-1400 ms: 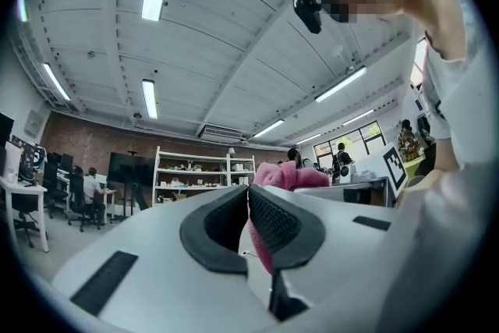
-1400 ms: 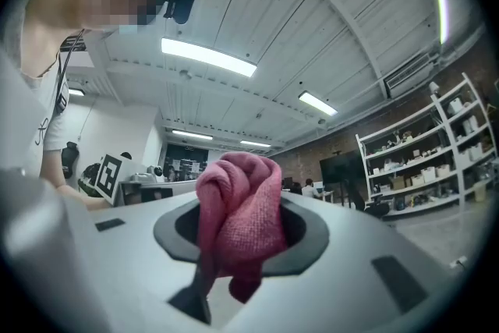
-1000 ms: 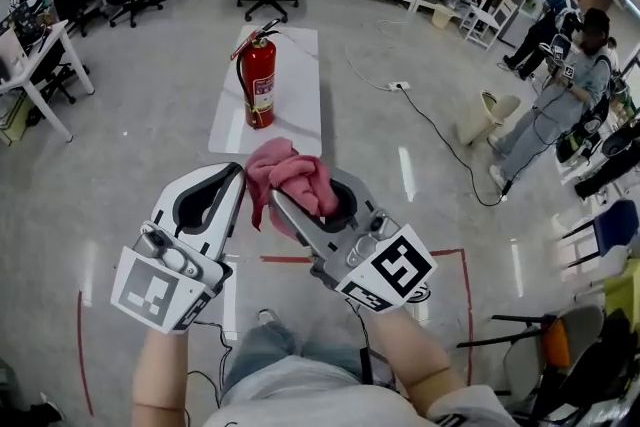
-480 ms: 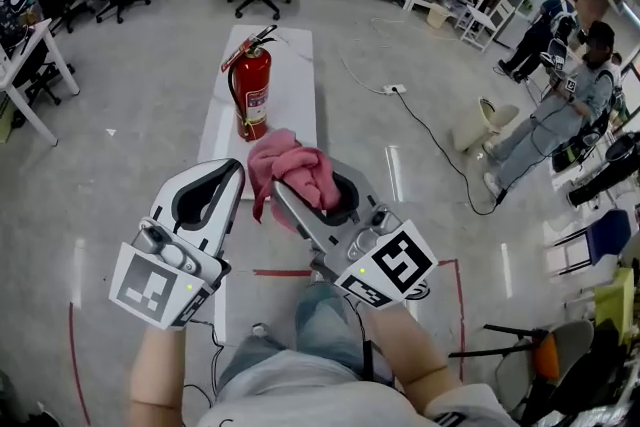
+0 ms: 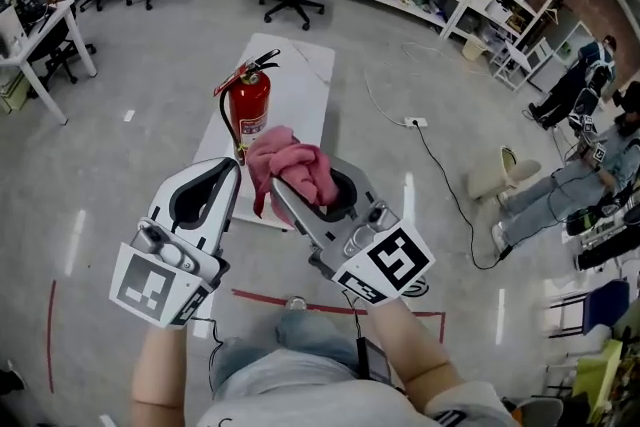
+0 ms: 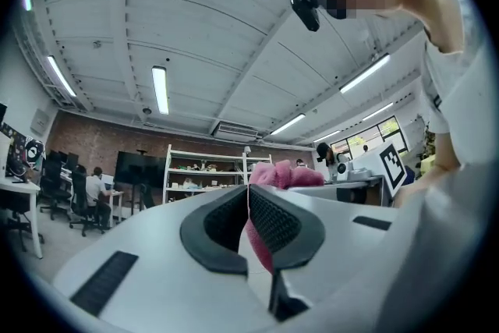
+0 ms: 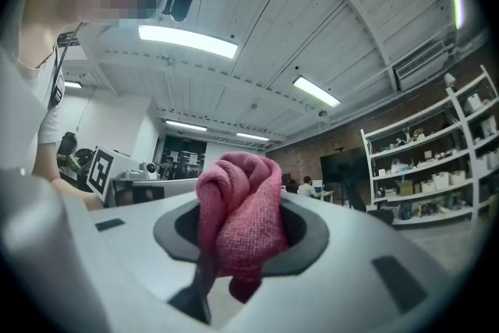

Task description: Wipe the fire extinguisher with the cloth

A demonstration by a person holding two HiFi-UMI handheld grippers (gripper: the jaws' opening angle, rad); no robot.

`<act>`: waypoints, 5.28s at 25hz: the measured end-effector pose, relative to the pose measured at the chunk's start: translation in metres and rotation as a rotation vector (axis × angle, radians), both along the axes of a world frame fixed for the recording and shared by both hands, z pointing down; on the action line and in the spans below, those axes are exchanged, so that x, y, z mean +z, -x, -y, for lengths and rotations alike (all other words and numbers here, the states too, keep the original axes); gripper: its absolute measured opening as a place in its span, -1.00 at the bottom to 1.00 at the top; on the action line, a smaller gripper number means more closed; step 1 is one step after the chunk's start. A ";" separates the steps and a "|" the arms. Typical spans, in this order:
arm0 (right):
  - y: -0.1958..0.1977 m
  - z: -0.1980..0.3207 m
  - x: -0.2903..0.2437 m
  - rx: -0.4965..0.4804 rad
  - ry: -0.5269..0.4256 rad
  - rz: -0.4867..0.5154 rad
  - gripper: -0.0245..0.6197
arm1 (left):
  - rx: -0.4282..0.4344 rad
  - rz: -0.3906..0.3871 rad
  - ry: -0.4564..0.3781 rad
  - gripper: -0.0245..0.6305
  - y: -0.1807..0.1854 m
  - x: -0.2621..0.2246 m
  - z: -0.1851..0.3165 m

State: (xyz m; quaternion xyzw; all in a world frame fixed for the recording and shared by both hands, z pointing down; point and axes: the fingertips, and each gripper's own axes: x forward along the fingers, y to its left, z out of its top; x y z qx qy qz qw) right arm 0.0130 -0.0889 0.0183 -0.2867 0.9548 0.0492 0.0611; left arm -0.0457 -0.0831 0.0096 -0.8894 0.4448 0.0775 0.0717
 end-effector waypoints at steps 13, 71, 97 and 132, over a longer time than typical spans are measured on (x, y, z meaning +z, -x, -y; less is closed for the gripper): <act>-0.041 0.120 0.052 -0.059 0.018 -0.029 -0.46 | -0.108 0.017 0.047 -0.88 -0.036 0.045 0.100; 0.086 0.361 0.467 0.234 -0.496 -0.288 -0.47 | -0.082 0.144 -0.052 -0.88 0.027 0.525 0.237; 0.087 0.360 0.628 0.187 -0.322 -0.520 -0.47 | -0.095 0.150 -0.041 -0.88 0.024 0.537 0.230; 0.084 0.359 0.584 0.248 -0.394 -0.421 -0.47 | -0.142 0.163 -0.066 -0.88 0.032 0.532 0.224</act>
